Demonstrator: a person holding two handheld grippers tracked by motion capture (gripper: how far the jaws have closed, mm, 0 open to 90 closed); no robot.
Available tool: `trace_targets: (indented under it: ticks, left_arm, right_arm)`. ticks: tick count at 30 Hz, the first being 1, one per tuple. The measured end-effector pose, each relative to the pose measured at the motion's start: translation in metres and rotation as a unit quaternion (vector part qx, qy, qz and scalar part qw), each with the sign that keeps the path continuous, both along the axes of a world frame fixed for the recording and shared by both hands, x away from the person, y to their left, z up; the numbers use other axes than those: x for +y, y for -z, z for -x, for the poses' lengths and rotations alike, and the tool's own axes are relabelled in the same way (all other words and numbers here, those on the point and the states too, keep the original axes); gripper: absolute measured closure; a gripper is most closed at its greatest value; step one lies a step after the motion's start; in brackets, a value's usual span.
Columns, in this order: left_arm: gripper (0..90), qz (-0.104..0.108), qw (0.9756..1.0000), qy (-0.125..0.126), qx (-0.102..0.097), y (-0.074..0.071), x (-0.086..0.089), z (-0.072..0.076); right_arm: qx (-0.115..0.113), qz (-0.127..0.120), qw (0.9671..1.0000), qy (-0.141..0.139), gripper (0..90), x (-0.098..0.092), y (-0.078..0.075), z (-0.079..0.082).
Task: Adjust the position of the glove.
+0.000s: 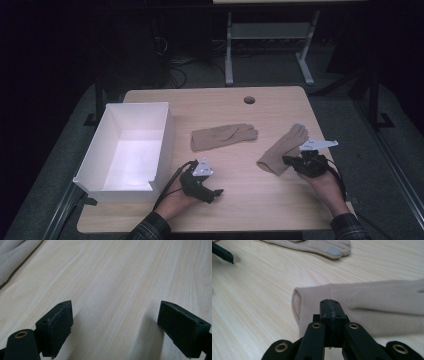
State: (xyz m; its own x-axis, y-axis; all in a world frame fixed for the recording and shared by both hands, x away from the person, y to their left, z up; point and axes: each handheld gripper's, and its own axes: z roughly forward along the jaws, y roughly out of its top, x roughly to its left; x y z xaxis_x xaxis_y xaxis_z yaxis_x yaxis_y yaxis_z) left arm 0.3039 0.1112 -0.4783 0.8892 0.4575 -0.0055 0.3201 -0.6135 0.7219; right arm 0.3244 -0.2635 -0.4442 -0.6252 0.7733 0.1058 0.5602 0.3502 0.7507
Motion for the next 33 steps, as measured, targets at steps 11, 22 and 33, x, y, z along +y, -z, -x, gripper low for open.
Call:
trace_targets:
  ticks: [11, 22, 33]
  left_arm:
    - [12.3, 0.000, 1.0000, 0.000, 0.000, 0.000, 0.000, 0.000]
    - [12.4, -0.001, 1.0000, -0.001, 0.000, 0.000, 0.000, 0.000]
    - [12.4, -0.001, 1.0000, -0.002, 0.001, 0.000, 0.000, 0.001]
  right_arm:
    - [-0.003, -0.008, 0.9997, -0.022, 89.7, 0.026, -0.003, -0.020]
    - [0.018, 0.012, 0.9989, -0.041, 89.8, 0.050, 0.014, -0.038]
    - [0.036, 0.032, 0.9976, -0.049, 90.0, 0.053, 0.025, -0.041]
